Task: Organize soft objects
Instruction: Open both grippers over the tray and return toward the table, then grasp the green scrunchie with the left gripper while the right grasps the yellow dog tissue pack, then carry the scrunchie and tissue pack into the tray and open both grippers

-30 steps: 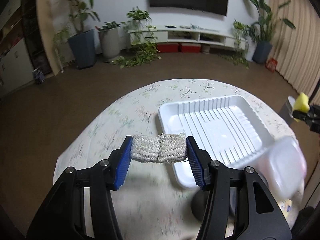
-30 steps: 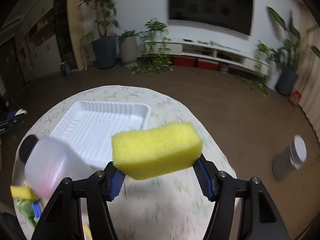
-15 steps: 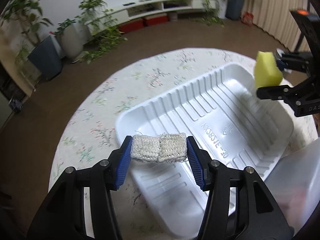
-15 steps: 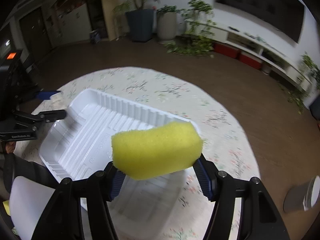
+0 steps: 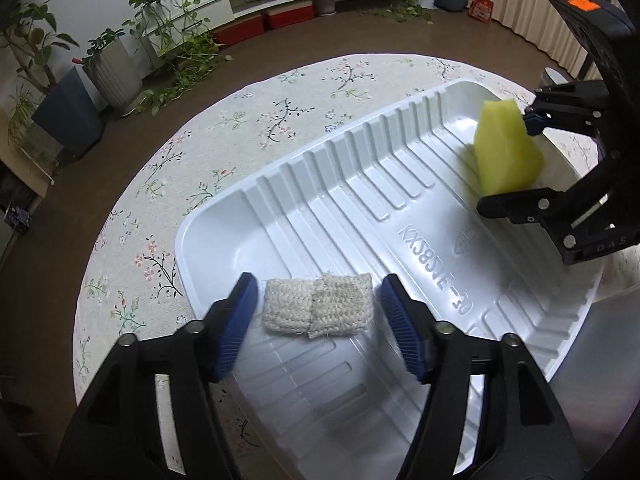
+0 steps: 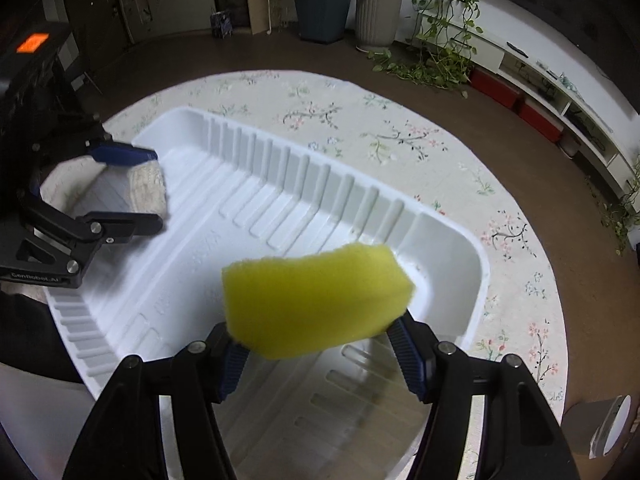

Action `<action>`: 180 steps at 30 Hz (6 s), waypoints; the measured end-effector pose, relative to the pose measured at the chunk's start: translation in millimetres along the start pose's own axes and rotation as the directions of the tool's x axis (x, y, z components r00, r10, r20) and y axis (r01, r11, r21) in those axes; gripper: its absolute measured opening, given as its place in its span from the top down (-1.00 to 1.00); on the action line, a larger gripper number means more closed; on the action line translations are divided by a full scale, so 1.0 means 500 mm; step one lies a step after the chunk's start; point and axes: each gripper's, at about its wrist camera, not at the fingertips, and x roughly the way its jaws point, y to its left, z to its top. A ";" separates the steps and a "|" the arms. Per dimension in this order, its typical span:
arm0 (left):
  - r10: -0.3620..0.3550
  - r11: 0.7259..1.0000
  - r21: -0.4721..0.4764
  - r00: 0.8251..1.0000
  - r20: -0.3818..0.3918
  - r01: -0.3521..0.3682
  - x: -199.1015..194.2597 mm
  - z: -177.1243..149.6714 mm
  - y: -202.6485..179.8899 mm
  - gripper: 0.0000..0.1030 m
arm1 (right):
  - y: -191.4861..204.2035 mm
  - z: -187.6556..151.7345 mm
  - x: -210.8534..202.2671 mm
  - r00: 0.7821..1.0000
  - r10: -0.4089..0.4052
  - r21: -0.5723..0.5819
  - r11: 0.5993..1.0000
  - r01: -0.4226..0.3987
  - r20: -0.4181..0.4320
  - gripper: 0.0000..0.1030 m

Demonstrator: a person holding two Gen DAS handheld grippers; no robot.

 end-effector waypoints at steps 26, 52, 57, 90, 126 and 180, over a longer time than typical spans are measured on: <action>0.040 0.956 -0.286 0.938 0.345 0.064 -0.351 -0.252 0.020 -0.61 | 0.017 -0.221 -0.340 0.950 -0.041 0.223 0.974 -0.031 0.311 -0.76; 0.057 0.911 -0.401 0.929 0.365 0.101 -0.415 -0.625 -0.333 -1.00 | 0.406 -0.599 -0.373 0.942 -0.054 0.289 0.956 -0.047 0.332 -1.00; 0.118 0.906 -0.421 0.925 0.361 0.049 -0.411 -0.605 -0.323 -1.00 | 0.414 -0.603 -0.367 0.941 -0.098 0.280 0.960 0.003 0.325 -1.00; 0.105 0.830 -0.557 0.979 0.173 0.009 -0.262 -0.556 -0.267 -1.00 | 0.266 -0.483 -0.220 0.985 -0.116 0.285 0.956 0.074 0.131 -0.88; 0.080 0.852 -0.519 0.962 0.263 0.071 -0.343 -0.604 -0.266 0.23 | 0.300 -0.541 -0.321 0.965 -0.133 0.330 0.942 0.054 0.224 -0.06; -0.021 1.000 0.017 1.000 0.016 0.021 -0.048 -0.011 -0.010 0.09 | 0.105 0.038 -0.075 0.997 0.065 -0.245 0.968 -0.054 0.038 -0.07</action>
